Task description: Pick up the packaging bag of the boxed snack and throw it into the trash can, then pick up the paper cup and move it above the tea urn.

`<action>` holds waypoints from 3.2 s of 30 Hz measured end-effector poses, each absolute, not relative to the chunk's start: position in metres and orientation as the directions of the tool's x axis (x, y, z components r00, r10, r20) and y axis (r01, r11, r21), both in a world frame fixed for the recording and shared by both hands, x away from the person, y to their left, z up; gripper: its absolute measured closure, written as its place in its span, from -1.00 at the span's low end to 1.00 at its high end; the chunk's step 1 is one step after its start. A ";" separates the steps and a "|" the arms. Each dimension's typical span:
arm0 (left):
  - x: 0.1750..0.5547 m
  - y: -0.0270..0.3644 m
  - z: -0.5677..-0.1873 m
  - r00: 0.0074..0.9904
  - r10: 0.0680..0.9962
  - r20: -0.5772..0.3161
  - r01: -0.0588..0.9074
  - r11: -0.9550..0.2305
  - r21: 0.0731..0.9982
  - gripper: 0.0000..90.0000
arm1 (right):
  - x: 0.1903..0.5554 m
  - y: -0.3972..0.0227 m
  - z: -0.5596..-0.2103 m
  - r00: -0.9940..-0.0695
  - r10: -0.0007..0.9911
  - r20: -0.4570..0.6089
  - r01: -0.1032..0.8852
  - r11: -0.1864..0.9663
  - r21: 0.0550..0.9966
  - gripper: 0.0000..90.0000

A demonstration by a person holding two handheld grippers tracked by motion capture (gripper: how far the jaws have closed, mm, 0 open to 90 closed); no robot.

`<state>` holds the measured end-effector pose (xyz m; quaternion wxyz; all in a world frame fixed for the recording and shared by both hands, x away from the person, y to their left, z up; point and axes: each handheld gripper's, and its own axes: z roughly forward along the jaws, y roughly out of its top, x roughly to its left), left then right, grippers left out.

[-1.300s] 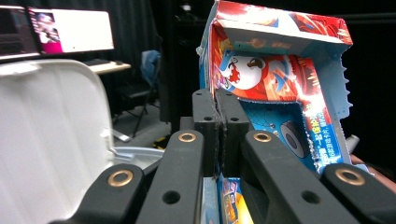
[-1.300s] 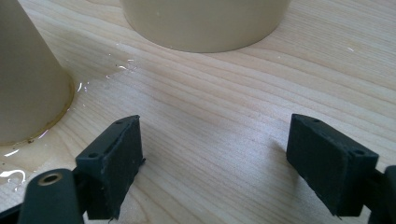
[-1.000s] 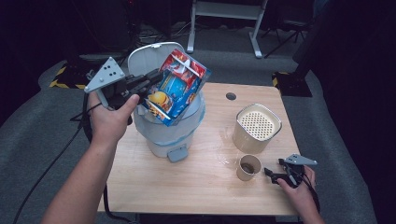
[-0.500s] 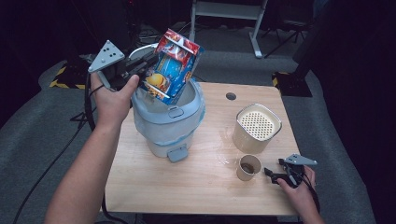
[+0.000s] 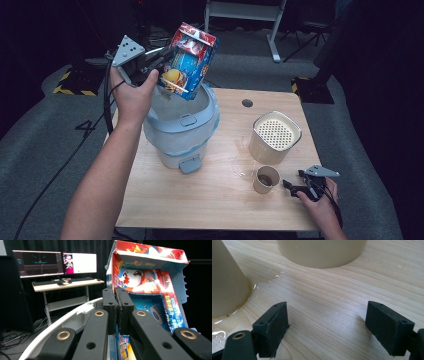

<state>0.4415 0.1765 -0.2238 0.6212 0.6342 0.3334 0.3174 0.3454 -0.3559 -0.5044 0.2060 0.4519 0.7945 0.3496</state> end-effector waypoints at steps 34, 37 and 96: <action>0.378 0.173 -0.235 0.713 0.695 0.089 0.049 -0.177 0.983 -0.11 | 0.345 -0.356 -0.504 -0.507 0.862 -0.010 0.574 0.347 0.742 -0.59; 0.367 0.174 -0.239 0.743 0.664 0.088 0.055 -0.192 0.980 -0.11 | 0.345 -0.356 -0.504 -0.507 0.862 -0.010 0.574 0.347 0.742 -0.59; 0.336 0.183 -0.477 0.804 0.588 -0.087 0.384 -0.402 0.831 -0.10 | 0.319 -0.357 -0.468 -0.647 0.762 -0.009 0.496 0.430 0.754 -0.36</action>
